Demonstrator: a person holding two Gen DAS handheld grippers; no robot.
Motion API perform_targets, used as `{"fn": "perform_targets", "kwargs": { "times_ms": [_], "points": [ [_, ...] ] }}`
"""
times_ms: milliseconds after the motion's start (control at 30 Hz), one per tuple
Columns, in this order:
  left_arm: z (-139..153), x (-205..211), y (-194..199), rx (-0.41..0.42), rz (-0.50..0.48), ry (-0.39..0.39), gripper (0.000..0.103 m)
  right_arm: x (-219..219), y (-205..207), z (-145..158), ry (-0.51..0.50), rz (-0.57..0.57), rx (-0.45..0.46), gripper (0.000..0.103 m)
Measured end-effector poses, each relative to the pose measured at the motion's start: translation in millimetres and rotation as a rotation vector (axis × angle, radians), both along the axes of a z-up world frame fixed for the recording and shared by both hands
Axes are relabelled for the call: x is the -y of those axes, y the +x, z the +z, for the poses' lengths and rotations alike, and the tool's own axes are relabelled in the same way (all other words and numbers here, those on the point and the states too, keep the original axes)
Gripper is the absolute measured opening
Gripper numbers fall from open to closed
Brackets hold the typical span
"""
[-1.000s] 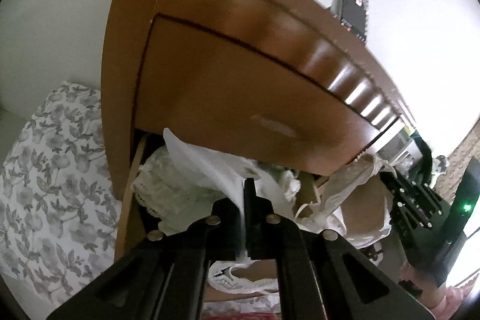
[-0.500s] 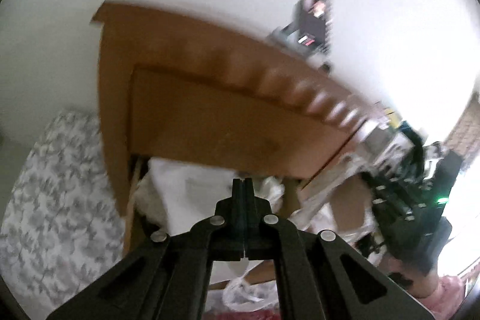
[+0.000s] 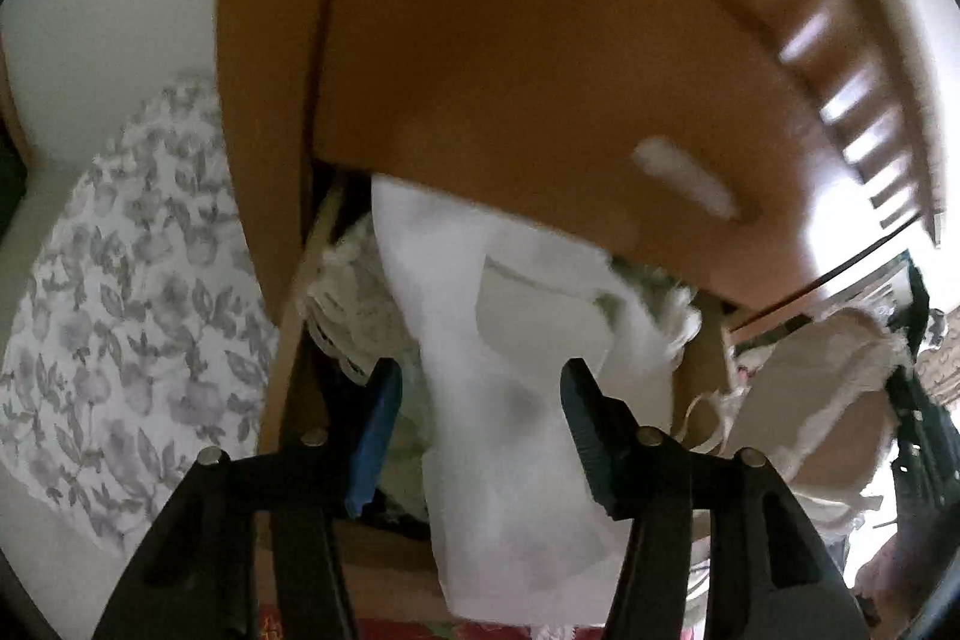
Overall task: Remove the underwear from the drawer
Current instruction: 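Lift the white cloth and white bra up out of the drawer with both tools, then carry the white cloth and bra away from the nightstand toward the red blanket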
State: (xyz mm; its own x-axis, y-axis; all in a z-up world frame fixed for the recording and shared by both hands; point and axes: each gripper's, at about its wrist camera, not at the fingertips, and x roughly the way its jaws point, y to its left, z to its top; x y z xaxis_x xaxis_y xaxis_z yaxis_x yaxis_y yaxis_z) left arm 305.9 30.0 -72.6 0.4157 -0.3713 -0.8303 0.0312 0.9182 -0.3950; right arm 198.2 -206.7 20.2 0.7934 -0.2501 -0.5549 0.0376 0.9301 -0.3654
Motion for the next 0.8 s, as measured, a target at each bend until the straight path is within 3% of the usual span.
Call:
{"fn": "perform_targets", "kwargs": {
  "times_ms": [133, 233, 267, 300, 367, 533, 667, 800],
  "points": [
    [-30, 4, 8, -0.099, -0.027, -0.152, 0.056, 1, 5, -7, 0.005, 0.007, -0.014, 0.011],
    [-40, 15, 6, -0.129, -0.079, -0.17, 0.056, 4, 9, -11, 0.01, 0.008, -0.023, 0.011],
    [-40, 19, 4, -0.125, -0.098, -0.159, 0.048, 5, 10, -14, 0.011, 0.008, -0.027, 0.011],
    [-39, 23, 2, -0.116, -0.127, -0.146, 0.023, 6, 12, -15, 0.013, 0.008, -0.031, 0.011],
    [-39, 31, 0, -0.115, -0.168, -0.138, 0.001, 8, 15, -19, 0.019, 0.008, -0.04, 0.011],
    [-15, 35, -5, 0.027, -0.221, -0.19, 0.001, 12, 18, -25, 0.029, 0.007, -0.051, 0.011],
    [18, 24, -10, 0.188, -0.203, -0.245, 0.001, 15, 18, -27, 0.038, 0.003, -0.053, 0.011],
    [44, 19, -16, 0.284, -0.187, -0.286, 0.001, 16, 18, -24, 0.049, -0.01, -0.031, 0.011]
  ]
}}
